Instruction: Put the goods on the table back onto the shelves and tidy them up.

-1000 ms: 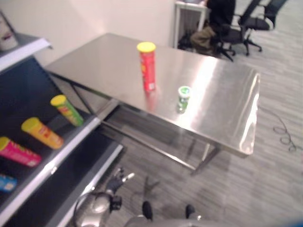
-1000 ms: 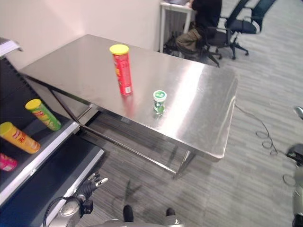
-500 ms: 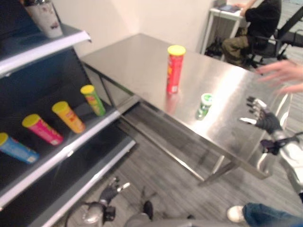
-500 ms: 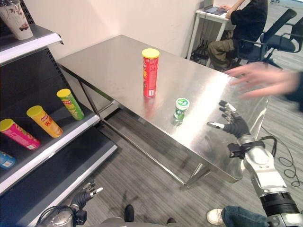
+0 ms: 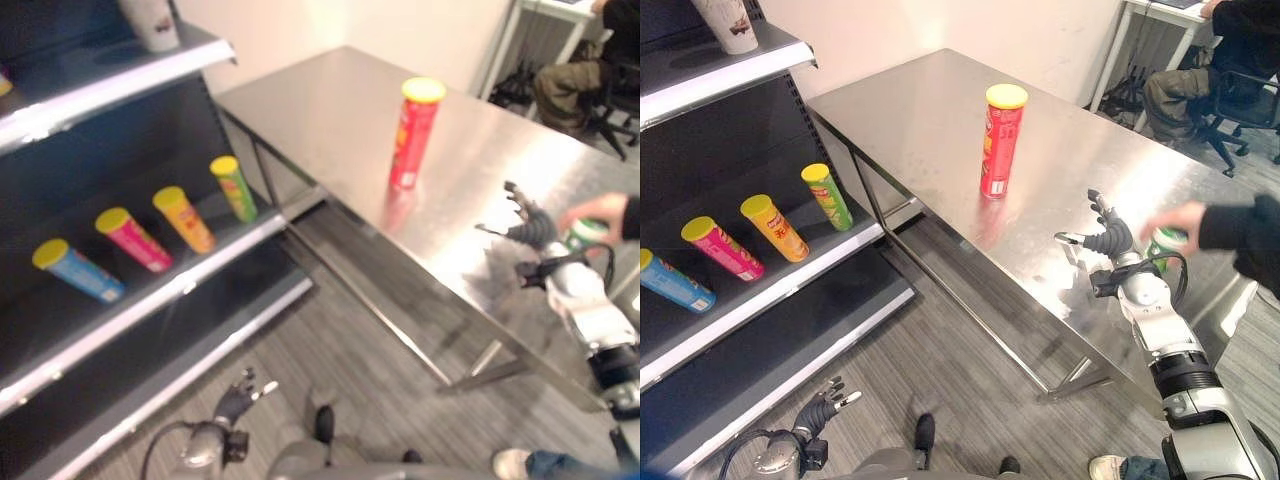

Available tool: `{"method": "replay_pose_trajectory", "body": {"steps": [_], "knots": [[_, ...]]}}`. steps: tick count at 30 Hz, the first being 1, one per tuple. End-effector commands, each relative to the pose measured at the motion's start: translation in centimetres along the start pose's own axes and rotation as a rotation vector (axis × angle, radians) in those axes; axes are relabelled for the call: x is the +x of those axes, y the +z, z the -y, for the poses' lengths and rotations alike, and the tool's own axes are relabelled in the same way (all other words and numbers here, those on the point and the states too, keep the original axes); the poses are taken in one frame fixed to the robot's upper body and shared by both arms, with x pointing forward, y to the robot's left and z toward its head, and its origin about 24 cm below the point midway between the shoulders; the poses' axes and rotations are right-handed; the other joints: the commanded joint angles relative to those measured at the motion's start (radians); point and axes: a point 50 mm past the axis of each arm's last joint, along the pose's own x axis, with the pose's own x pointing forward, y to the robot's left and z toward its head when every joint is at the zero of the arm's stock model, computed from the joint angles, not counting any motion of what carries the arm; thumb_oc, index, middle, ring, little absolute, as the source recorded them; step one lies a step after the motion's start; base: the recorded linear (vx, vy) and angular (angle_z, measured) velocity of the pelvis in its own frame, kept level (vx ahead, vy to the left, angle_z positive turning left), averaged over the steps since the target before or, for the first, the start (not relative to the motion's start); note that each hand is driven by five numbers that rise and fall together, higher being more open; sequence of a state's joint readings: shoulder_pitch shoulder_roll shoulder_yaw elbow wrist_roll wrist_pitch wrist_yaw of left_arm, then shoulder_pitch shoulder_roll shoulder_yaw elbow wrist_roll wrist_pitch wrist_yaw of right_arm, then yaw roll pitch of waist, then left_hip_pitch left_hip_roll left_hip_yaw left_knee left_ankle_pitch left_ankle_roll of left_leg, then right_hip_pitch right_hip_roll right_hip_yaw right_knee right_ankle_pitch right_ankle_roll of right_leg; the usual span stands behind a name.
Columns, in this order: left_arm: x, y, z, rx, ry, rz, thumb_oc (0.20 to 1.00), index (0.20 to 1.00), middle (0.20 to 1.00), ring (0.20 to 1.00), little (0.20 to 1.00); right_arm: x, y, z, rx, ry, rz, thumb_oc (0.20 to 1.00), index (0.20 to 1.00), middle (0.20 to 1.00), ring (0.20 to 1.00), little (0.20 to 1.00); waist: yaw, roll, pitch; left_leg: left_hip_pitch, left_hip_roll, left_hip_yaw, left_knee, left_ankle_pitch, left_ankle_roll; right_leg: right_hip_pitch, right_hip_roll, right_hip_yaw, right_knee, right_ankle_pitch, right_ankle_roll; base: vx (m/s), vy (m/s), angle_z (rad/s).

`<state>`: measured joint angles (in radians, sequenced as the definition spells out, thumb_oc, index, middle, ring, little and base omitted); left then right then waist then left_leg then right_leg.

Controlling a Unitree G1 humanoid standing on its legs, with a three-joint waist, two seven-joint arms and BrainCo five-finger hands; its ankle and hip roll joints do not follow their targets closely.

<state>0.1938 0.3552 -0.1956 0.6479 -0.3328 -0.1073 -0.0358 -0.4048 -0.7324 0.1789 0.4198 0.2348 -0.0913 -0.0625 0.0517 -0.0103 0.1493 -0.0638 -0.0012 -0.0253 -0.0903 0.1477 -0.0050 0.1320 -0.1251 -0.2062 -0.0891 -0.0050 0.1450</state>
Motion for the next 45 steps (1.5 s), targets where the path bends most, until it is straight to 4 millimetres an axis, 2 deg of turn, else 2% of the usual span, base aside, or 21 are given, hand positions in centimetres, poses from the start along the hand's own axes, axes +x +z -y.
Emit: {"method": "replay_pose_trajectory", "body": {"steps": [1, 6, 8, 10, 13, 15, 16, 19, 20, 21, 22, 24, 26, 27, 28, 30, 34, 36, 38, 42, 45], "knots": [[1.0, 3.2, -1.2, 0.041, 0.022, 0.106, 1.000, 1.000, 1.000, 1.000, 1.000, 0.1, 2.0, 1.5, 0.034, -0.093, 0.100, 1.000, 1.000, 1.000, 1.000, 1.000, 0.022, -0.033, 0.017, 0.095, 0.032, -0.018, 0.003, -0.183, -0.039, -0.072, -0.064, 0.012, 0.002, 0.019, 0.054, 0.03, 0.012, 0.06], [0.8, 3.2, -1.4, 0.023, 0.039, 0.109, 1.000, 1.000, 1.000, 1.000, 1.000, -3.4, 2.7, 1.8, 0.098, -0.079, 0.205, 1.000, 1.000, 1.000, 1.000, 1.000, 0.006, -0.043, 0.010, 0.113, 0.036, -0.008, 0.003, -0.195, -0.037, -0.063, -0.067, 0.010, 0.002, 0.017, 0.059, 0.02, 0.012, 0.02], [0.8, 3.1, -1.5, 0.012, 0.045, 0.114, 1.000, 1.000, 1.000, 1.000, 1.000, -4.7, 4.3, 2.8, 0.117, -0.105, 0.306, 1.000, 1.000, 1.000, 1.000, 1.000, -0.006, -0.046, 0.006, 0.124, 0.037, 0.001, 0.003, -0.203, -0.034, -0.062, -0.069, 0.016, 0.002, 0.019, 0.061, 0.01, 0.022, -0.08], [0.7, 3.1, -1.5, 0.012, 0.042, 0.118, 1.000, 1.000, 1.000, 1.000, 1.000, -5.0, 4.7, 3.2, 0.125, -0.118, 0.332, 1.000, 1.000, 1.000, 1.000, 1.000, -0.008, -0.046, 0.003, 0.128, 0.038, 0.007, 0.003, -0.207, -0.033, -0.062, -0.070, 0.019, 0.002, 0.020, 0.063, 0.01, 0.030, -0.10], [0.8, 3.4, -1.4, 0.007, 0.037, 0.132, 1.000, 1.000, 1.000, 1.000, 1.000, -5.3, 6.9, 4.3, 0.176, -0.177, 0.453, 1.000, 1.000, 1.000, 1.000, 1.000, -0.014, -0.051, -0.004, 0.140, 0.037, 0.025, 0.003, -0.215, -0.027, -0.066, -0.074, 0.033, 0.002, 0.030, 0.070, 0.00, 0.049, -0.10], [0.8, 3.4, -1.4, 0.007, 0.037, 0.132, 1.000, 1.000, 1.000, 1.000, 1.000, -5.3, 6.9, 4.3, 0.176, -0.177, 0.453, 1.000, 1.000, 1.000, 1.000, 1.000, -0.013, -0.051, -0.004, 0.141, 0.037, 0.026, 0.003, -0.216, -0.027, -0.066, -0.074, 0.035, 0.002, 0.030, 0.070, -0.01, 0.030, -0.27], [0.8, 3.5, -1.4, 0.004, 0.035, 0.138, 1.000, 1.000, 1.000, 1.000, 1.000, -5.3, 8.3, 5.3, 0.113, -0.236, 0.513, 1.000, 1.000, 1.000, 1.000, 1.000, -0.015, -0.058, -0.012, 0.148, 0.036, 0.040, 0.003, -0.223, -0.024, -0.069, -0.076, 0.045, 0.002, 0.036, 0.075, -0.01, 0.066, -0.18], [0.8, 3.8, -1.4, 0.008, 0.040, 0.148, 1.000, 1.000, 1.000, 1.000, 1.000, -5.5, 8.5, 7.0, 0.035, -0.320, 0.507, 1.000, 1.000, 1.000, 1.000, 1.000, -0.022, -0.065, -0.020, 0.157, 0.035, 0.048, 0.003, -0.229, -0.021, -0.068, -0.076, 0.053, 0.002, 0.038, 0.076, 0.00, 0.054, -0.16], [0.9, 3.9, -1.5, 0.004, 0.047, 0.149, 1.000, 1.000, 1.000, 1.000, 1.000, -5.9, 7.7, 8.3, -0.030, -0.392, 0.462, 1.000, 1.000, 1.000, 1.000, 1.000, -0.029, -0.070, -0.022, 0.159, 0.035, 0.048, 0.003, -0.231, -0.019, -0.069, -0.076, 0.059, 0.005, 0.040, 0.077, 0.00, 0.059, -0.16], [0.9, 3.9, -1.6, -0.005, 0.063, 0.150, 1.000, 1.000, 1.000, 1.000, 1.000, -6.8, 5.5, 9.9, -0.093, -0.485, 0.341, 1.000, 1.000, 1.000, 1.000, 1.000, -0.042, -0.075, -0.022, 0.162, 0.034, 0.051, 0.004, -0.235, -0.016, -0.075, -0.076, 0.071, 0.008, 0.043, 0.079, 0.01, 0.052, 0.00], [0.8, 3.7, -1.8, -0.005, 0.075, 0.141, 1.000, 1.000, 1.000, 1.000, 1.000, -7.7, 3.8, 10.4, -0.097, -0.530, 0.267, 1.000, 1.000, 1.000, 1.000, 1.000, -0.048, -0.076, -0.020, 0.164, 0.034, 0.055, 0.004, -0.238, -0.013, -0.079, -0.076, 0.078, 0.010, 0.044, 0.080, 0.00, 0.000, 0.00], [0.7, 3.0, -1.8, -0.016, 0.084, 0.115, 1.000, 1.000, 1.000, 1.000, 1.000, -9.5, 0.6, 10.4, -0.039, -0.598, 0.137, 1.000, 1.000, 1.000, 1.000, 1.000, -0.065, -0.073, -0.012, 0.167, 0.035, 0.062, 0.004, -0.243, -0.010, -0.085, -0.075, 0.087, 0.011, 0.043, 0.081, 0.02, 0.003, -0.19], [0.6, 2.9, -1.7, -0.018, 0.084, 0.112, 1.000, 1.000, 1.000, 1.000, 1.000, -9.9, -0.5, 10.3, -0.025, -0.602, 0.094, 1.000, 1.000, 1.000, 1.000, 1.000, -0.067, -0.072, -0.011, 0.167, 0.035, 0.063, 0.004, -0.243, -0.010, -0.087, -0.075, 0.088, 0.012, 0.043, 0.080, 0.01, 0.002, -0.31], [0.6, 2.7, -1.7, -0.021, 0.084, 0.102, 1.000, 1.000, 1.000, 1.000, 1.000, -10.8, -3.0, 9.8, -0.029, -0.598, -0.029, 1.000, 1.000, 1.000, 1.000, 1.000, -0.073, -0.071, -0.011, 0.169, 0.036, 0.066, 0.004, -0.246, -0.010, -0.089, -0.074, 0.091, 0.011, 0.042, 0.080, 0.01, 0.002, -0.28], [0.6, 2.7, -1.7, -0.021, 0.084, 0.102, 1.000, 1.000, 1.000, 1.000, 1.000, -10.8, -3.0, 9.8, -0.029, -0.598, -0.029, 1.000, 1.000, 1.000, 1.000, 1.000, -0.073, -0.071, -0.011, 0.169, 0.036, 0.066, 0.004, -0.246, -0.010, -0.089, -0.074, 0.092, 0.011, 0.042, 0.080, 0.01, 0.003, -0.19], [0.5, 2.6, -1.8, -0.024, 0.089, 0.097, 1.000, 1.000, 1.000, 1.000, 1.000, -11.9, -5.8, 8.3, 0.008, -0.568, -0.162, 1.000, 1.000, 1.000, 1.000, 1.000, -0.083, -0.067, -0.007, 0.171, 0.039, 0.068, 0.003, -0.247, -0.011, -0.091, -0.071, 0.094, 0.010, 0.040, 0.078, 0.01, -0.019, -0.07], [0.5, 2.6, -1.7, -0.020, 0.083, 0.092, 1.000, 1.000, 1.000, 1.000, 1.000, -11.5, -6.4, 6.6, 0.083, -0.537, -0.179, 1.000, 1.000, 1.000, 1.000, 1.000, -0.085, -0.062, 0.002, 0.170, 0.045, 0.070, 0.004, -0.246, -0.012, -0.097, -0.066, 0.099, 0.009, 0.037, 0.076, 0.01, -0.035, -0.01], [0.5, 2.6, -1.7, -0.020, 0.084, 0.092, 1.000, 1.000, 1.000, 1.000, 1.000, -11.5, -6.4, 6.6, 0.084, -0.536, -0.179, 1.000, 1.000, 1.000, 1.000, 1.000, -0.085, -0.062, 0.002, 0.170, 0.045, 0.070, 0.004, -0.246, -0.013, -0.097, -0.066, 0.100, 0.009, 0.038, 0.075, 0.00, 0.000, 0.00], [0.5, 2.8, -1.6, -0.004, 0.074, 0.097, 1.000, 1.000, 1.000, 1.000, 1.000, -10.3, -6.2, 6.1, 0.090, -0.506, -0.168, 1.000, 1.000, 1.000, 1.000, 1.000, -0.079, -0.058, 0.007, 0.170, 0.047, 0.071, 0.004, -0.245, -0.014, -0.101, -0.062, 0.101, 0.007, 0.038, 0.073, 0.02, -0.042, -0.04], [0.7, 3.4, -1.4, 0.024, 0.052, 0.112, 1.000, 1.000, 1.000, 1.000, 1.000, -8.4, -5.2, 6.9, 0.054, -0.485, -0.136, 1.000, 1.000, 1.000, 1.000, 1.000, -0.062, -0.051, 0.018, 0.160, 0.052, 0.063, 0.003, -0.238, -0.023, -0.100, -0.056, 0.088, 0.002, 0.032, 0.068, 0.02, -0.042, 0.00], [0.7, 3.5, -1.3, 0.028, 0.049, 0.118, 1.000, 1.000, 1.000, 1.000, 1.000, -8.1, -4.7, 7.4, 0.024, -0.488, -0.119, 1.000, 1.000, 1.000, 1.000, 1.000, -0.062, -0.049, 0.020, 0.156, 0.055, 0.057, 0.003, -0.236, -0.027, -0.100, -0.054, 0.081, 0.002, 0.028, 0.066, 0.01, -0.029, 0.03]]}}
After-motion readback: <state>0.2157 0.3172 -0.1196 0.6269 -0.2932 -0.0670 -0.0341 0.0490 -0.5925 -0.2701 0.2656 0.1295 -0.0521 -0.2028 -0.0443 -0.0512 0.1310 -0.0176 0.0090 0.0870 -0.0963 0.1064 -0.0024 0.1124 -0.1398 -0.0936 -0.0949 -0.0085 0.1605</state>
